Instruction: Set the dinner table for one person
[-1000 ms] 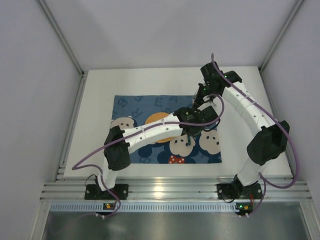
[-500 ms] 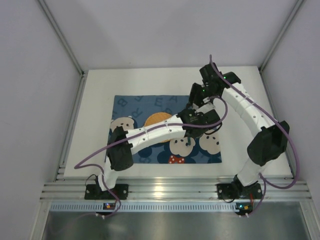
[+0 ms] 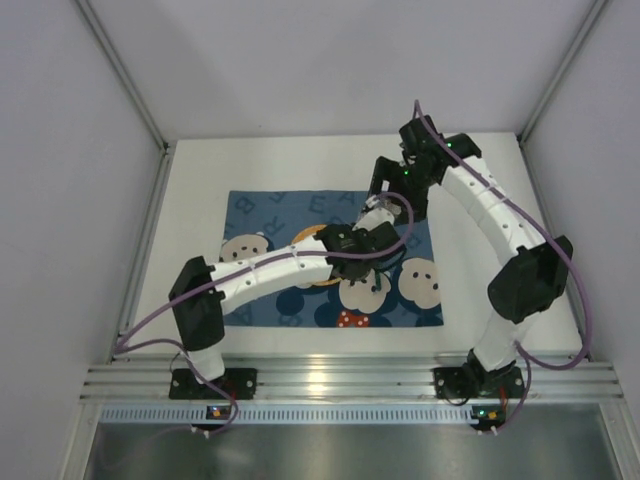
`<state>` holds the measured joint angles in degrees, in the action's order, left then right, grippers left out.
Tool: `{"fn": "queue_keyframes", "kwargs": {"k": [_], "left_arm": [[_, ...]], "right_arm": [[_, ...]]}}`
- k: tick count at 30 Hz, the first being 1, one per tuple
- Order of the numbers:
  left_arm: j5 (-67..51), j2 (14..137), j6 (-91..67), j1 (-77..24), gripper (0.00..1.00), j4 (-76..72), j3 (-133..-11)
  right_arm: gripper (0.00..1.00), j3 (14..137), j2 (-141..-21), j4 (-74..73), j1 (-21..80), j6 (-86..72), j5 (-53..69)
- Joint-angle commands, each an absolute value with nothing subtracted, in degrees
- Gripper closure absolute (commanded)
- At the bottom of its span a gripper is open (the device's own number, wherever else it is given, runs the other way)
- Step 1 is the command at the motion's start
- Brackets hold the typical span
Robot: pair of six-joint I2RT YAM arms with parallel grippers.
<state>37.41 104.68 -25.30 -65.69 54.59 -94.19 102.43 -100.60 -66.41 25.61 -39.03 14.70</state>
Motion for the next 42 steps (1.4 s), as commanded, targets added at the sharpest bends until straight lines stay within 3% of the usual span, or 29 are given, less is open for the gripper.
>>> {"fn": "queue_keyframes", "kwargs": {"k": [1,10,15,26,42], "left_arm": [[37.0,97.2,-30.2,-61.0,0.97,55.2,-88.8],[20.7,73.6,-30.3,-37.2,0.98,42.4,-66.0],[11.9,68.2,-26.6,-28.6,0.97,38.2,-57.0],[-2.8,73.8,-17.5,-19.7,0.99,29.1,-50.3],[8.6,87.1,-22.4,-18.1,1.0,33.7,-52.3]], "right_arm": [[0.13,105.8,-97.7,-69.0,22.2,-36.5,15.3],[0.13,103.3,-94.6,-68.7,17.6,-34.5,17.6],[0.13,100.3,-93.6,-67.3,17.3,-34.2,18.9],[0.14,94.0,-92.4,-65.1,17.3,-32.9,19.5],[0.15,89.1,-92.9,-63.1,17.1,-30.3,19.9]]}}
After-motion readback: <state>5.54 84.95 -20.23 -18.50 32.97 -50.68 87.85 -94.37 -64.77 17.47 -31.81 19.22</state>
